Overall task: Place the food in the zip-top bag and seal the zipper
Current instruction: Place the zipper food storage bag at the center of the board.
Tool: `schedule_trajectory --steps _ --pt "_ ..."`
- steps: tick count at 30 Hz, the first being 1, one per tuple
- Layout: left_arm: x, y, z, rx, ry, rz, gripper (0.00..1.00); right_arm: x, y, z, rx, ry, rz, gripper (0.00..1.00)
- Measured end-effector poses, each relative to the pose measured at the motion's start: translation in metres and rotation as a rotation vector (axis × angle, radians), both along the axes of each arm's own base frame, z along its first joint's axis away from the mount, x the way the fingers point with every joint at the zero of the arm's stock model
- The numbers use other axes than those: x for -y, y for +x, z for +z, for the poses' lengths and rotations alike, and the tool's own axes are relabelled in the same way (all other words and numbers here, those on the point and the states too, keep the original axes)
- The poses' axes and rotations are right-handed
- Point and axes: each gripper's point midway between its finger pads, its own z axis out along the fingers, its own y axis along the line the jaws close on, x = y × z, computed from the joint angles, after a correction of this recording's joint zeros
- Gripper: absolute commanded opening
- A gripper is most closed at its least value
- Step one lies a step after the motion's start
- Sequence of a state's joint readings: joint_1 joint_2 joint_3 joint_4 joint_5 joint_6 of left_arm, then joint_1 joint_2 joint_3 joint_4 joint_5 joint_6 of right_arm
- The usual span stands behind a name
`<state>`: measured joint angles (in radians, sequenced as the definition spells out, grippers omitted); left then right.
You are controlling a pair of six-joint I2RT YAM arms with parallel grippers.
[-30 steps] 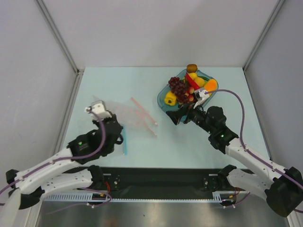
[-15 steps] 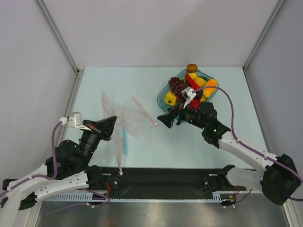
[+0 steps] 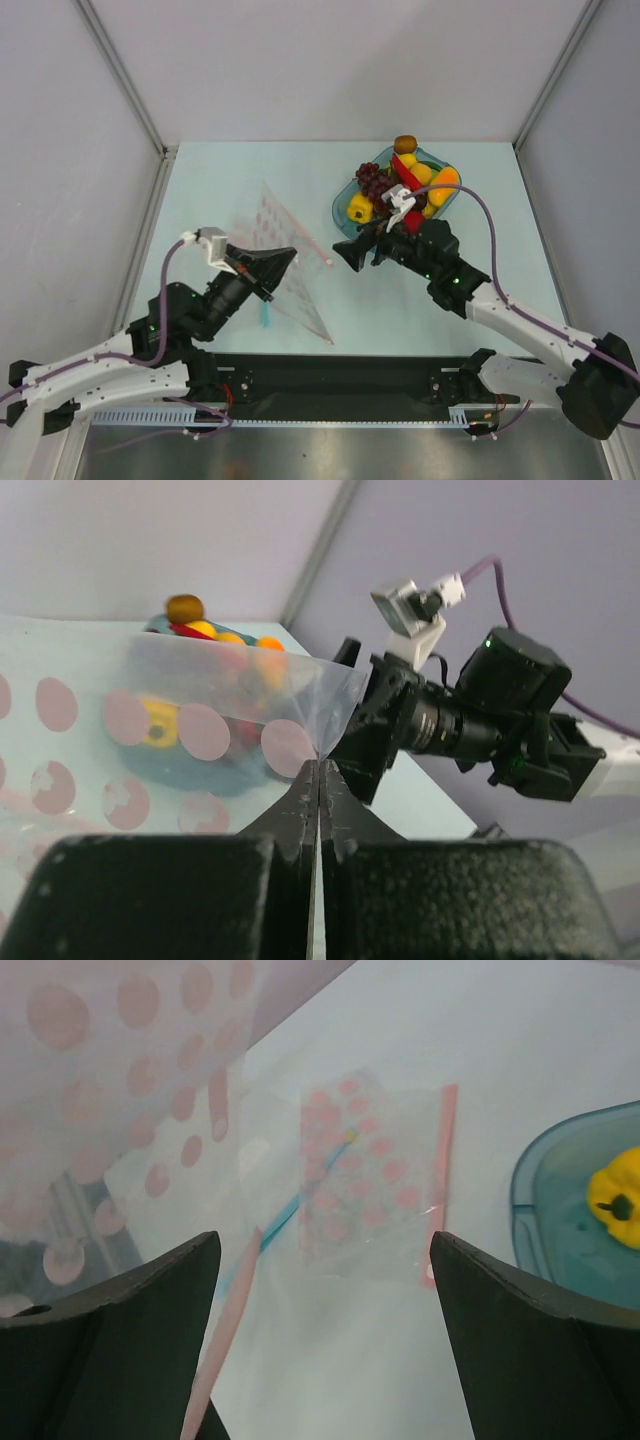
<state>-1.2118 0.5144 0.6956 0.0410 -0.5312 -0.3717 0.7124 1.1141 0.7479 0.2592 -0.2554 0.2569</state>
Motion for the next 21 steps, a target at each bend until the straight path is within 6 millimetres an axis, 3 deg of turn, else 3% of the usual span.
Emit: schedule_trajectory --steps 4,7,13,16,19,21 --pt "0.034 -0.006 0.004 0.01 0.052 -0.105 0.0 0.028 0.005 0.019 0.059 0.048 -0.119 0.93" --pt "0.048 -0.007 0.015 0.019 0.039 -0.138 0.0 0.046 0.013 0.026 0.072 0.078 -0.198 0.93" --pt "0.06 -0.003 0.036 0.027 -0.029 -0.143 0.0 0.077 0.024 0.018 0.053 0.102 -0.33 0.94" --pt "0.056 0.002 0.04 0.001 -0.062 -0.104 0.01 0.086 0.025 0.021 0.054 0.124 -0.36 0.94" --pt "0.038 0.016 0.023 -0.069 -0.099 0.012 0.06 0.089 0.026 0.025 0.058 0.141 -0.37 0.94" --pt "0.022 0.028 -0.009 -0.142 -0.085 0.115 0.12 0.089 0.026 0.026 0.059 0.147 -0.371 0.94"
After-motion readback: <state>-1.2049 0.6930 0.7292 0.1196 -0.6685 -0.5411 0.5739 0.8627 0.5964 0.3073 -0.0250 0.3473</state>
